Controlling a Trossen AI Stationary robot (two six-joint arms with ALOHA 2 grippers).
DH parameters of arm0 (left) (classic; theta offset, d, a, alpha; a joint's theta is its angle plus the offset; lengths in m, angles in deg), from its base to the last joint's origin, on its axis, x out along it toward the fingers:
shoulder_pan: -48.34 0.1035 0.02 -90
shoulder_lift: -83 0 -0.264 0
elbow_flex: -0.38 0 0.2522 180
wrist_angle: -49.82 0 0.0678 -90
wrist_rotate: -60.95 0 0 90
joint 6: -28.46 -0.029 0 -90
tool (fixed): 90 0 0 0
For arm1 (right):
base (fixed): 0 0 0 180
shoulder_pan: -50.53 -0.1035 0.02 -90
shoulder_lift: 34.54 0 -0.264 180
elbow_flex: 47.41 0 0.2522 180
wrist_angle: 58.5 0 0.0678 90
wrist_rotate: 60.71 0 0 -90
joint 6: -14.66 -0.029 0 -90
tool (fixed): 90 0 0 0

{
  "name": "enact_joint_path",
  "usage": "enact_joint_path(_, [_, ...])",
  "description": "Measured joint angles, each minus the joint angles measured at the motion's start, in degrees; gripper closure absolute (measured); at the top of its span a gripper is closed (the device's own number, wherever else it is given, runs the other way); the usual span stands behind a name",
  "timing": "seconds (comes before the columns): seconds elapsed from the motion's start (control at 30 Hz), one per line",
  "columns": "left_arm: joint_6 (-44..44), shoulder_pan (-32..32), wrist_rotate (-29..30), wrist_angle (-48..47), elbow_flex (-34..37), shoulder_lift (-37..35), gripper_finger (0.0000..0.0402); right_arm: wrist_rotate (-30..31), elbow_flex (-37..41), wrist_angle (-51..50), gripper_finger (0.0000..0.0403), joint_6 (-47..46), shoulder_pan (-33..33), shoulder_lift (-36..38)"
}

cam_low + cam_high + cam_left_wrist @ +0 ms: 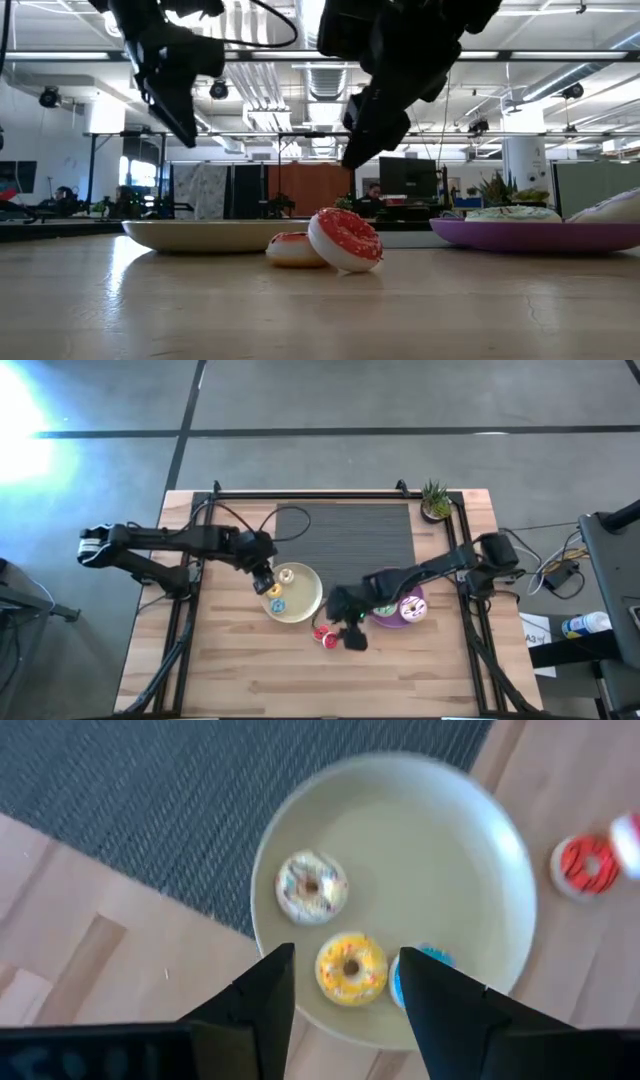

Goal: Pick & Place donuts
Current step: Put the small red donut on the white plate

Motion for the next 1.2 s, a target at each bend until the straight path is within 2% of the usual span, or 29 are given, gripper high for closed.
enact_joint_path(0.2, [0.2, -3.0, 0.0, 0.0, 3.5, -0.2, 0.0248, 5.0, -3.7, -0.8, 0.0175, -3.4, -2.0, -4.9])
enact_joint_path(0.47, [3.7, -8.3, -0.1, 0.4, 5.4, -0.9, 0.0248, 4.8, -5.4, -2.0, 0.0175, -2.5, -2.0, -10.7])
enact_joint_path(0.7, [5.8, -10.5, 1.0, 0.5, 5.5, -1.8, 0.0248, 4.6, -6.7, -2.6, 0.0183, -2.8, -2.0, -11.6])
enact_joint_path(0.87, [6.2, -10.5, 1.8, 0.4, 5.6, -2.0, 0.0248, 1.6, -6.7, -3.9, 0.0231, -4.6, -1.9, -11.6])
enact_joint_path(1.2, [6.1, -10.5, 3.2, 0.4, 5.6, -2.0, 0.0248, -1.1, -7.4, -5.0, 0.0376, -9.2, -1.8, -10.8])
